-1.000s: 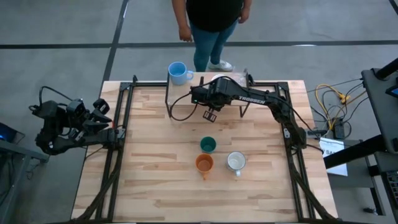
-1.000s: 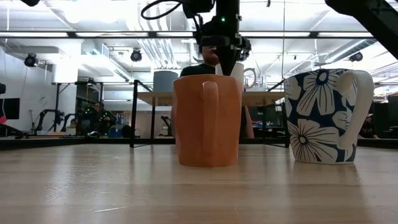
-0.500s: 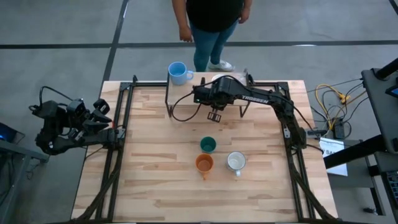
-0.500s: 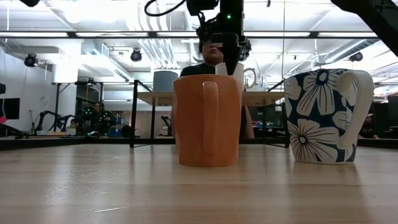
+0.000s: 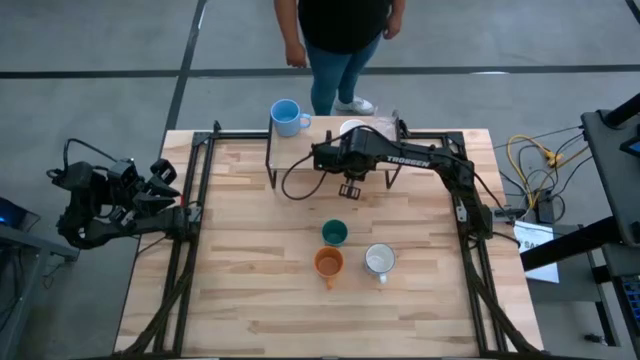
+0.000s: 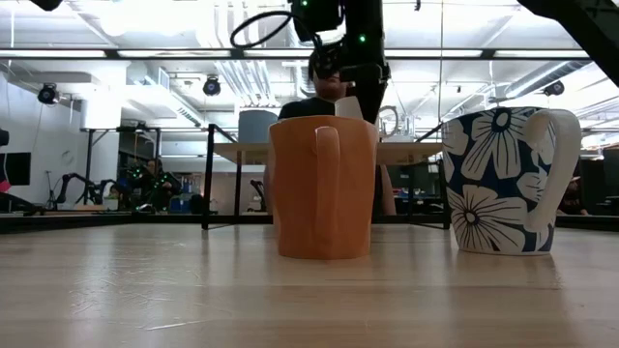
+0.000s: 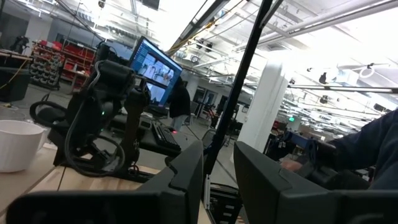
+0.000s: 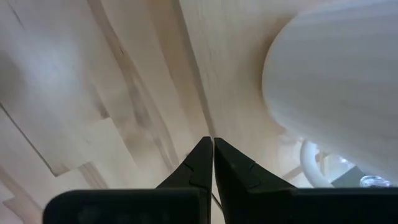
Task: Stack small to large cups/mugs on shelf
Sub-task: Put the white mug on the shelf
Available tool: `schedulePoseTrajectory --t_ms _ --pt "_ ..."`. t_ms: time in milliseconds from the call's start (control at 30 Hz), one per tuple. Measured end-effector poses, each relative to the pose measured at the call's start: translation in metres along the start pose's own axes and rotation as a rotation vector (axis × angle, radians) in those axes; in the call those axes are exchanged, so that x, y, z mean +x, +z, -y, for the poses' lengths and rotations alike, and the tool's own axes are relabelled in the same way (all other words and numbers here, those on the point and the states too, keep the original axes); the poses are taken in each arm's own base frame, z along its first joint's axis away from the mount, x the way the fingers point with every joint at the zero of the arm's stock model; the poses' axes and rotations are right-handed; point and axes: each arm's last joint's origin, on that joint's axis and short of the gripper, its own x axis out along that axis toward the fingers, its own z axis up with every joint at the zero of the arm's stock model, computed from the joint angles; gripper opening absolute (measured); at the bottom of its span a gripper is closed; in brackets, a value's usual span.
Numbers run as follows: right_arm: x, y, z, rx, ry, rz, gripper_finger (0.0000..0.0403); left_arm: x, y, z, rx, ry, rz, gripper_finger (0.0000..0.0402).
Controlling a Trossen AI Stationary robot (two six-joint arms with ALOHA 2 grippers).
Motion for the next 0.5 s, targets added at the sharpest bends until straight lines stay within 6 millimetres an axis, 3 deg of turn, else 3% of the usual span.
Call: schedulePoseTrajectory --t_ms 500 --pt "0.0065 -0.0004 0.0082 -0.029 -0.042 -0.019 0.0008 0.0000 0.0001 0.0001 0.001 -0.001 0.001 0.0077"
